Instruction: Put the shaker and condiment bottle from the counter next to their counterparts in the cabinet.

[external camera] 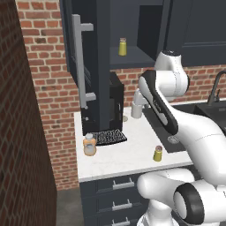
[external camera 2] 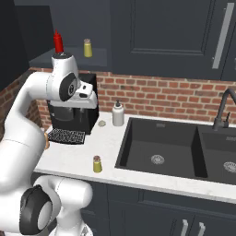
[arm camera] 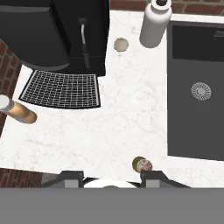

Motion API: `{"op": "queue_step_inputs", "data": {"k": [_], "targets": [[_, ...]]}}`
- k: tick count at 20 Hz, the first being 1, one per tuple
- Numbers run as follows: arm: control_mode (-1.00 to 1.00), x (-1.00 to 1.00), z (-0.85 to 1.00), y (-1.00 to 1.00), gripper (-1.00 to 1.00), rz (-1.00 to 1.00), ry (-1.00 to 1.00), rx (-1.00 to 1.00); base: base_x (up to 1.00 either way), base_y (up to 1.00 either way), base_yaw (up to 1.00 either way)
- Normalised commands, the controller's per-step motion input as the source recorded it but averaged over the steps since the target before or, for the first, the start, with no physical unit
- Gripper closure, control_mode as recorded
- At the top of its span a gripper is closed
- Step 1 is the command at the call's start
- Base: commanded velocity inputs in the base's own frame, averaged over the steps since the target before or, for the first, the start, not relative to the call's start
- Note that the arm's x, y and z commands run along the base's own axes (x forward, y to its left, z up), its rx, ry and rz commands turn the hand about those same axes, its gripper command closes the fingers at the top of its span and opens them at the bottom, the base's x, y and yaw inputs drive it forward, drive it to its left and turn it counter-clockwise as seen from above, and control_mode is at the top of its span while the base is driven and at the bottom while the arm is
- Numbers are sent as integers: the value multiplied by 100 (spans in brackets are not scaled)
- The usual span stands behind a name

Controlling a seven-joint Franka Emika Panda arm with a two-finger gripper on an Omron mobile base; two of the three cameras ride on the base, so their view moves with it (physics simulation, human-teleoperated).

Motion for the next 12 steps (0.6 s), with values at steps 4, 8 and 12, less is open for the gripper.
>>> {"op": "queue_step_inputs", "data": {"k": [4,8,12], "targets": [[-100,-7,-1,0,-100,0,0,1,0,0,0],[-100,-3,0,-6,-100,1,-1,1,0,0,0],[-100,-15,-7,-16,-100,8,-13,4,0,0,0]]}}
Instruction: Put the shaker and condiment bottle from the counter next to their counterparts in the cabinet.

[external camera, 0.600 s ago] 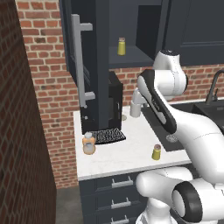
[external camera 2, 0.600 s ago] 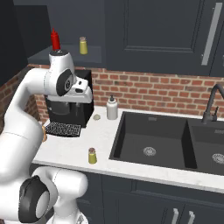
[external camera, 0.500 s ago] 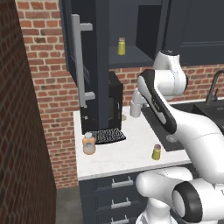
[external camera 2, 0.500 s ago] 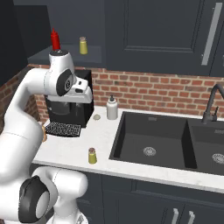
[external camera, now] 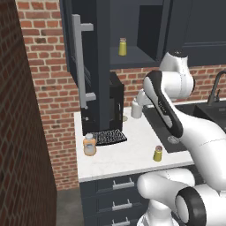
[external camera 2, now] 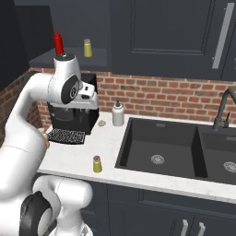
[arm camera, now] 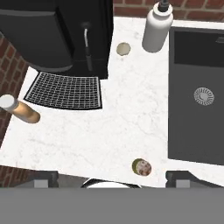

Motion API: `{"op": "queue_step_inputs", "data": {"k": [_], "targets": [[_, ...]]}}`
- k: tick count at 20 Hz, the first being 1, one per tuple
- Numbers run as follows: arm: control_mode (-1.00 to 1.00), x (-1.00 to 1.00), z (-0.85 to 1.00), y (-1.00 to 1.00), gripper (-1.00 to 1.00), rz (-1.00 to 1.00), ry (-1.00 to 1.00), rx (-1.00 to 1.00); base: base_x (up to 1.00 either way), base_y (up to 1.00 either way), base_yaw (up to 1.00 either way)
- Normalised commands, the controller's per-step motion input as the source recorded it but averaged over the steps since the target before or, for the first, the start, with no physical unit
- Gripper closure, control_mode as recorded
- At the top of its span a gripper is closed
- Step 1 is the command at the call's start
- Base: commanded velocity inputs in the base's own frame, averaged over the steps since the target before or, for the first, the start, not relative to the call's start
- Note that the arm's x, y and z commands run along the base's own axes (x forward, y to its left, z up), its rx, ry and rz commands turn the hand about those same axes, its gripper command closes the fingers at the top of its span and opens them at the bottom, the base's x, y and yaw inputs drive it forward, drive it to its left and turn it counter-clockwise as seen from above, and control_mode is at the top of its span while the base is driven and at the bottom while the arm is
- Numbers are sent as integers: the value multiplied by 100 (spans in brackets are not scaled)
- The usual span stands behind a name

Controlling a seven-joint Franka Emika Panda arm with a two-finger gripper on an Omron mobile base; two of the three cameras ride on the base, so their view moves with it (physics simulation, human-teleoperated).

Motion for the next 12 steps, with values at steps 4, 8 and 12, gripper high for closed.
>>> {"op": "queue_step_inputs", "data": {"k": [4,8,12], "targets": [[-100,-27,-14,-9,-100,21,-29,2,0,0,0],[-100,-41,-23,-3,-100,26,-43,0,0,0,0],[-100,-38,-37,0,-100,27,-42,5,0,0,0]]}}
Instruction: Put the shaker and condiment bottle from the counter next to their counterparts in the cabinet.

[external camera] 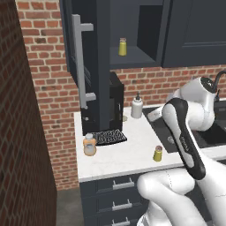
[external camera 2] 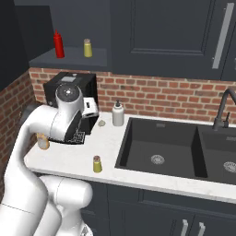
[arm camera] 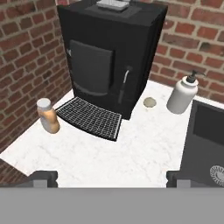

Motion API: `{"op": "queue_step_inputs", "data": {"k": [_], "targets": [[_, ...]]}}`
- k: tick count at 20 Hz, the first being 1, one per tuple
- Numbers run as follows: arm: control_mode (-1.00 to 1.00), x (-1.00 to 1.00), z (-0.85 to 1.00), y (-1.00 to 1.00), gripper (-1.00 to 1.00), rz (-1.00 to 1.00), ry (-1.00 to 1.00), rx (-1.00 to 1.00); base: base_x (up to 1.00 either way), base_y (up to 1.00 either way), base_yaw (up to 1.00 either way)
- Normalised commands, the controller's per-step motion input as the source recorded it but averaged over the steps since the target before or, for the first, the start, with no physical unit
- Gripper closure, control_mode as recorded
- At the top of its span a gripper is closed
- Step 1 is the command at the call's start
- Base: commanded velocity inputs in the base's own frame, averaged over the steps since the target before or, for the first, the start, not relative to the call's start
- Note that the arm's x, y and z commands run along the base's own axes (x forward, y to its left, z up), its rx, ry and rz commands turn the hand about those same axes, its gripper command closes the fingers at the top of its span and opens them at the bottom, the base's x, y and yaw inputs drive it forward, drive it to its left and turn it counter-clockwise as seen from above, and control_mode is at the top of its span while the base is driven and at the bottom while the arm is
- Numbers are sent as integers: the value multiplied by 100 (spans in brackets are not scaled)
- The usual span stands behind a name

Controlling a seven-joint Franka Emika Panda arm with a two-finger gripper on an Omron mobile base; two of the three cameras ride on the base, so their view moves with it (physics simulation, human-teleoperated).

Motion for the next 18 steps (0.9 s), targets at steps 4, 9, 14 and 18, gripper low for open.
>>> {"op": "queue_step_inputs", "data": {"k": [4,9,14,18], "targets": [[-100,-8,-37,-1,-100,27,-33,9,0,0,0],[-100,0,-28,-19,-100,33,-26,10,0,0,0],[-100,0,-30,-52,-100,48,-14,8,0,0,0],[-100,0,-38,-53,-100,51,-8,2,0,0,0]]}}
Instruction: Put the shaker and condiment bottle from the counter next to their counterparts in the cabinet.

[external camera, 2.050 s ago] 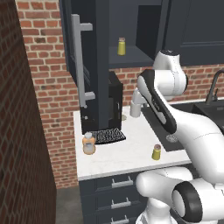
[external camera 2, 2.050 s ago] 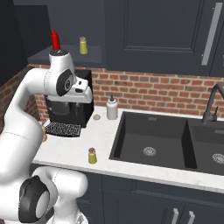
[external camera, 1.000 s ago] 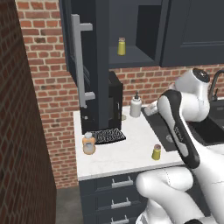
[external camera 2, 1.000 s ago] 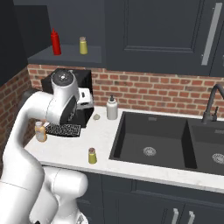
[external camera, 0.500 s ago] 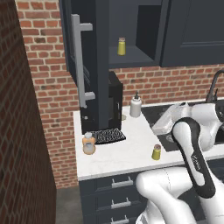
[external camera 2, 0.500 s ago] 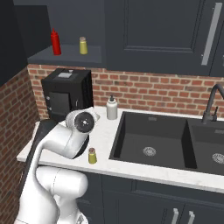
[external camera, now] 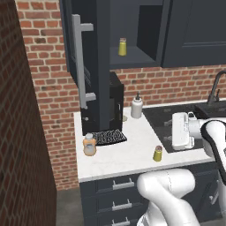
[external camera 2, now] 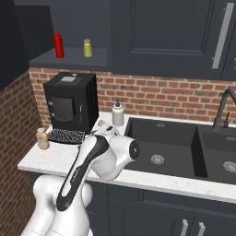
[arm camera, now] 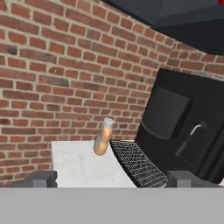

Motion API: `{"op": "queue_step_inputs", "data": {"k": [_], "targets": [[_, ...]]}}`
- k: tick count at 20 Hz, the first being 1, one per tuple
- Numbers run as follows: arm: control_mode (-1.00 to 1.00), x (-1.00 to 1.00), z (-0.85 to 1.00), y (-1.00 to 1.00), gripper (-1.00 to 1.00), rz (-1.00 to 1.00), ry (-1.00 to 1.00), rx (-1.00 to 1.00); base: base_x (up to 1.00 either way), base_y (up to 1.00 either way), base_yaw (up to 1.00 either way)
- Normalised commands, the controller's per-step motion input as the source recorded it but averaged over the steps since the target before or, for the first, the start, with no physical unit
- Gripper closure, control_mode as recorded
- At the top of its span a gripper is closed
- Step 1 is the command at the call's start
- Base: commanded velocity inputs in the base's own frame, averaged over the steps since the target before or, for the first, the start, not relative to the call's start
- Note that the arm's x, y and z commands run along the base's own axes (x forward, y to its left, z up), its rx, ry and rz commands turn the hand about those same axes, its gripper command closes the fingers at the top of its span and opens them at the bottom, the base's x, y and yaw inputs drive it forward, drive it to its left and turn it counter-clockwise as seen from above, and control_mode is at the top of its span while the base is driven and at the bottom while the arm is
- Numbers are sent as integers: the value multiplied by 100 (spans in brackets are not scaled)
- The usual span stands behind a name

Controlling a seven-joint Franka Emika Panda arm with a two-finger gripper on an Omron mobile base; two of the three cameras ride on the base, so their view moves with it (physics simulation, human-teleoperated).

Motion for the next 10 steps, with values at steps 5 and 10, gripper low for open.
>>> {"op": "queue_step_inputs", "data": {"k": [5,10], "targets": [[-100,0,-20,-27,-100,31,-2,-1,0,0,0],[-100,0,-5,0,-100,0,1,0,0,0,0]]}}
